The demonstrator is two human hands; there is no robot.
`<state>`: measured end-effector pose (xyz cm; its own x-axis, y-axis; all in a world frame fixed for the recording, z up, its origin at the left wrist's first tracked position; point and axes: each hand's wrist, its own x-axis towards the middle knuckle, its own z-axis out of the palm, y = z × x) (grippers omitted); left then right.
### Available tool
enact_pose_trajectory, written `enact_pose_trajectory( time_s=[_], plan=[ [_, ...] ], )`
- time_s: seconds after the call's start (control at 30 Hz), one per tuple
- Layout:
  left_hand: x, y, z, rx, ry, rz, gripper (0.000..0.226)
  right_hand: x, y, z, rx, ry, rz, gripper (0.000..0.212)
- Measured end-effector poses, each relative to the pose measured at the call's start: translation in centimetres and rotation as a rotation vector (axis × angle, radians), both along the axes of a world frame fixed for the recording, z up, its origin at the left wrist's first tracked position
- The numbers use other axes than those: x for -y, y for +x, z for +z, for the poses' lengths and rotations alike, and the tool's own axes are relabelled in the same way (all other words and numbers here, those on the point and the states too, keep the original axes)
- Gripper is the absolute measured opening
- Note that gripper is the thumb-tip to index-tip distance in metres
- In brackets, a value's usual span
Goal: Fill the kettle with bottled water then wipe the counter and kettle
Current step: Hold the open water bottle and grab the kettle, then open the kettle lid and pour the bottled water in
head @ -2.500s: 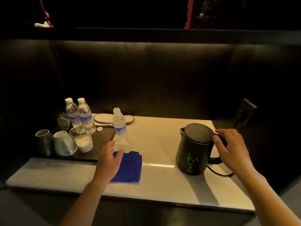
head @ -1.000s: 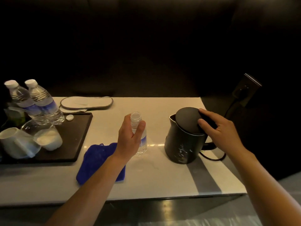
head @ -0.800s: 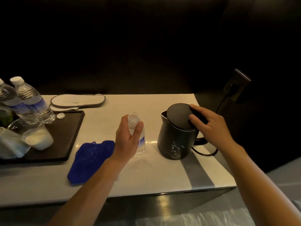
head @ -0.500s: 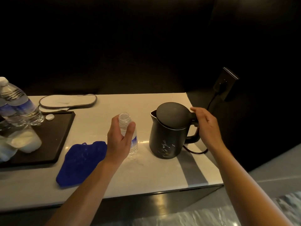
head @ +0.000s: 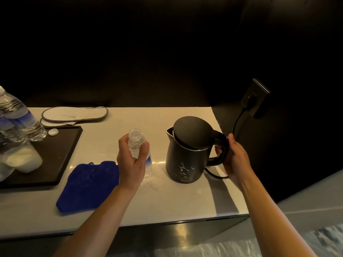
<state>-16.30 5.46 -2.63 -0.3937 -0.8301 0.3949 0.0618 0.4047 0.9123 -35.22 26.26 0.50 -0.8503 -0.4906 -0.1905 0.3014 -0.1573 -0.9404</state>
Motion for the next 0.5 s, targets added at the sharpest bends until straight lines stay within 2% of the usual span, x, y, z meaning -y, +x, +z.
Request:
enact_pose_trajectory(
  time_s=[0.2, 0.27, 0.33, 0.43, 0.5],
  plan=[
    [0.0, -0.3, -0.3, -0.005, -0.014, 0.039, 0.054, -0.3, -0.7, 0.0, -0.033, 0.028, 0.100, 0.044],
    [0.0, -0.3, -0.5, -0.012, -0.014, 0.043, 0.051, 0.0, -0.8, 0.4, -0.172, 0.189, 0.104, 0.048],
    [-0.2, -0.4, -0.6, -0.031, -0.008, 0.048, 0.052, 0.4, -0.5, 1.5, -0.398, 0.348, 0.061, 0.048],
    [-0.3, -0.6, -0.8, -0.056, -0.004, 0.051, 0.056, 1.2, -0.1, 3.6, -0.668, 0.366, 0.035, 0.056],
    [-0.4, -0.8, -1.1, -0.063, 0.002, 0.050, 0.056, 1.6, 0.2, 4.5, -0.792, 0.389, 0.127, 0.070]
  ],
)
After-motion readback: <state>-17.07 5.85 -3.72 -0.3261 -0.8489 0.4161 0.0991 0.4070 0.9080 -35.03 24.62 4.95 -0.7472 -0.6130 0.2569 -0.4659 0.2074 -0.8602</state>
